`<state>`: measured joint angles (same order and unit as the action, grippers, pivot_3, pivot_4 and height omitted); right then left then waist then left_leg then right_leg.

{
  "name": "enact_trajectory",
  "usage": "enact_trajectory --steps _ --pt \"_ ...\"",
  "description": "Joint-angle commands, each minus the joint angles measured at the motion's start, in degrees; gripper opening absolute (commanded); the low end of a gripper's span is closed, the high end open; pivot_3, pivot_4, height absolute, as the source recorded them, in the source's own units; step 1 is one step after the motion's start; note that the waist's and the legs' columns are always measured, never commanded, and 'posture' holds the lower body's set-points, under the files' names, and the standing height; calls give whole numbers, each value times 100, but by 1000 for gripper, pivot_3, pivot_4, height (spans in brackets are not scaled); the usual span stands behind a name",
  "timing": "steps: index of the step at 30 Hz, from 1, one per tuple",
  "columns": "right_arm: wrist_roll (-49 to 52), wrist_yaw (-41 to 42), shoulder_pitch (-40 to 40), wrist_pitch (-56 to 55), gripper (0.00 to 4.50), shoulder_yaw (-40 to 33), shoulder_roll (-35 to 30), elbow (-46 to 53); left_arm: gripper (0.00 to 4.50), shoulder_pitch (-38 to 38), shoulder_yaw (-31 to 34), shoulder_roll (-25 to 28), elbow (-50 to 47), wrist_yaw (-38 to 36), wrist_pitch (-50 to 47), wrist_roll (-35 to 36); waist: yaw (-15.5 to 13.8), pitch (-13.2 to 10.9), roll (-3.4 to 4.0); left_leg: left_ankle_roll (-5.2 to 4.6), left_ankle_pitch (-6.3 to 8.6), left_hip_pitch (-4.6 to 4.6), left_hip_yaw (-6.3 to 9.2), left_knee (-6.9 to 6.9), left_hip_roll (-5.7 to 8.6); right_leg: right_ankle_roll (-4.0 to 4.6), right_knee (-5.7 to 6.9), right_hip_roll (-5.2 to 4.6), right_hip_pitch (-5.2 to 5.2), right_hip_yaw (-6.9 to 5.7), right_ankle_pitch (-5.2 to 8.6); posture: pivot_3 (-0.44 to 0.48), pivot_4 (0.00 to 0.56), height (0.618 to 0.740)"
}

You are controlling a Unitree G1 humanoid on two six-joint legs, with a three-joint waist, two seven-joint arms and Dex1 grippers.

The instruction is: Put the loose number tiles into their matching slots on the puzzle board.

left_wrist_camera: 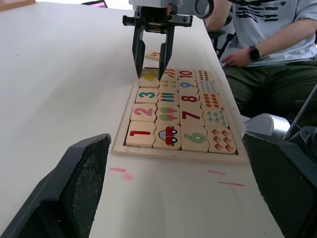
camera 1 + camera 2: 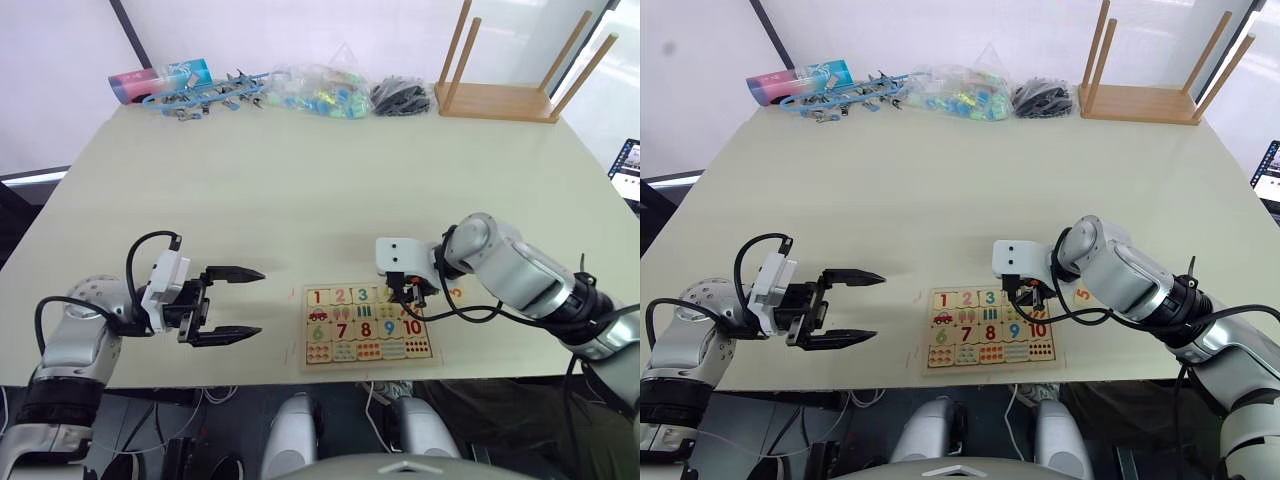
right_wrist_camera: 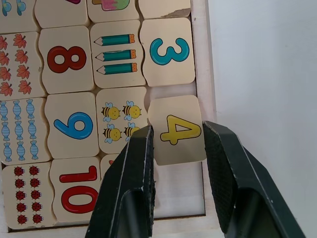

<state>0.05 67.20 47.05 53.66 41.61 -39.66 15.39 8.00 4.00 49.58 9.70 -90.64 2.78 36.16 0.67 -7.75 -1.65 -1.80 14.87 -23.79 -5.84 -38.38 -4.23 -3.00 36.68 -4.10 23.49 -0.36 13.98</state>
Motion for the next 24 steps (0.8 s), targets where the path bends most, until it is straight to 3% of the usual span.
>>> enact_trajectory --steps 1,15,16,18,24 --pt "-10 50 132 34 881 -38 -28 128 4500 14 175 -12 -122 -186 9 30 0 0 0 0 0 0 0 0 0 0 0 0 0 0 0 0 150 738" --pt "3 133 156 -32 881 -17 -39 134 4500 -24 200 -55 -164 -177 -15 8 0 0 0 0 0 0 0 0 0 0 0 0 0 0 0 0 150 738" --pt "2 142 158 -36 2008 -18 -44 136 4500 -25 201 -58 -163 -177 -14 7 0 0 0 0 0 0 0 0 0 0 0 0 0 0 0 0 150 738" --pt "-13 150 164 -48 2762 -24 -44 132 4500 -27 204 -61 -159 -179 -9 5 1 0 0 0 0 0 0 0 0 0 0 0 0 0 0 0 150 738" --pt "-36 195 227 -87 2762 -63 -49 77 4500 -18 203 -70 -129 -184 13 -11 0 0 1 0 0 0 0 0 0 0 0 0 0 0 0 0 150 738"
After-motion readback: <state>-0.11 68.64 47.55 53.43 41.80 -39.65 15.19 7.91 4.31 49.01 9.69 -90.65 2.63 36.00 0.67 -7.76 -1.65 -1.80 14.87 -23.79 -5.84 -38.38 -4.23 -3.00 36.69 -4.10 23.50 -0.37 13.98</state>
